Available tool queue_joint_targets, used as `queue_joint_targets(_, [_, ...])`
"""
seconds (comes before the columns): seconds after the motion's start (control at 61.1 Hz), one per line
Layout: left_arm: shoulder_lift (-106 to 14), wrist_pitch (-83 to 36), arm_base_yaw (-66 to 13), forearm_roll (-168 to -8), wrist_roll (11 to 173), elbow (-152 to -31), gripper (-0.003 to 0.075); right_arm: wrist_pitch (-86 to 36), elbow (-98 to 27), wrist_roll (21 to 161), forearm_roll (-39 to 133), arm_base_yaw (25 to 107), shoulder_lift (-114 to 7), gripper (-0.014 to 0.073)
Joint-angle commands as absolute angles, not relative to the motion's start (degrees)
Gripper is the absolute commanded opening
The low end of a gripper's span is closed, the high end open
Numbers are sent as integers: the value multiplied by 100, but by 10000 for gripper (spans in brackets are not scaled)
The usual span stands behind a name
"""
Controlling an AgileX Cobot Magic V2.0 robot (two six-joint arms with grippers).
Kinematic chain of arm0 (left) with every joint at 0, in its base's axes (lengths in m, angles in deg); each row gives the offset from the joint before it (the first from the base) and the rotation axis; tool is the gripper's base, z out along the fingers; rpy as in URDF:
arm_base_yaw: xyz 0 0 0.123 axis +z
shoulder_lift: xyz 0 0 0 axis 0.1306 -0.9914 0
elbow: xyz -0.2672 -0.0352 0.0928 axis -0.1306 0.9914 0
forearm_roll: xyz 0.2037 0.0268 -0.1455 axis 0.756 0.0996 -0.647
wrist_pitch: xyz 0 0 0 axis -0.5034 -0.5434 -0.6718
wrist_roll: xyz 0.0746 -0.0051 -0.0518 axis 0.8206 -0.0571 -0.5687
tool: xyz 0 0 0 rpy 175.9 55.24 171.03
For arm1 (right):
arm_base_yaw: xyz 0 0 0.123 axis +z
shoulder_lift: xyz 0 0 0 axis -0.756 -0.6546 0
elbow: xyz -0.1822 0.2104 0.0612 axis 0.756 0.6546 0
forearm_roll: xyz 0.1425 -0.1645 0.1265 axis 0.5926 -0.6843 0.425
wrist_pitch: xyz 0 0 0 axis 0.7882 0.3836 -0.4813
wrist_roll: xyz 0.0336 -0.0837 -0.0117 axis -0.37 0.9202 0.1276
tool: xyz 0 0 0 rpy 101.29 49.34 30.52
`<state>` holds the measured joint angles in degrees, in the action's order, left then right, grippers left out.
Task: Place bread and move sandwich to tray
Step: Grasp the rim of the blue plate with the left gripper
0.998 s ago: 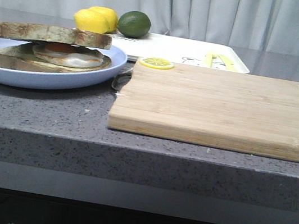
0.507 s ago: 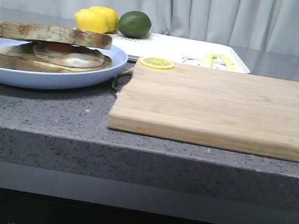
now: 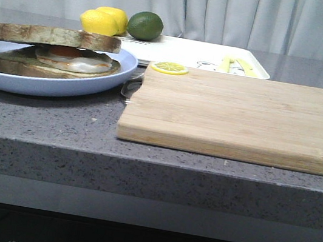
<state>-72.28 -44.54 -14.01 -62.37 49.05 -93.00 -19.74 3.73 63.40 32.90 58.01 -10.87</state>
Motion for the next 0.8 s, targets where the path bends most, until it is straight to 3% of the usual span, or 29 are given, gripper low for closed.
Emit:
queue_joint_targets(0.0, [-7212, -4141, -1402, -6305, 4852, -9490, 595, -2465, 249, 6336, 3278, 5778, -1131, -60])
queue_joint_targets(0.245, [-7542, -4088, -1416, -6329, 4852, -9490, 515, -2460, 249, 6336, 3278, 5778, -1131, -60])
queue_joint_targets(0.36, [-7619, -4075, -1416, -6329, 4852, -9490, 442, -2460, 249, 6336, 3278, 5778, -1131, -60])
queue_joint_targets(0.54, [-7643, -4163, -1416, -6378, 4852, -9490, 207, -2449, 249, 6336, 3278, 5778, -1131, -60])
queue_joint_targets(0.671, [-7643, -4184, -1416, -6421, 4852, -9490, -14, -2449, 249, 6336, 3278, 5778, -1131, -60])
queue_joint_targets(0.785, [-7643, -4184, -1394, -6743, 4852, -9490, -20, -2449, 249, 6336, 3278, 5778, -1131, -60])
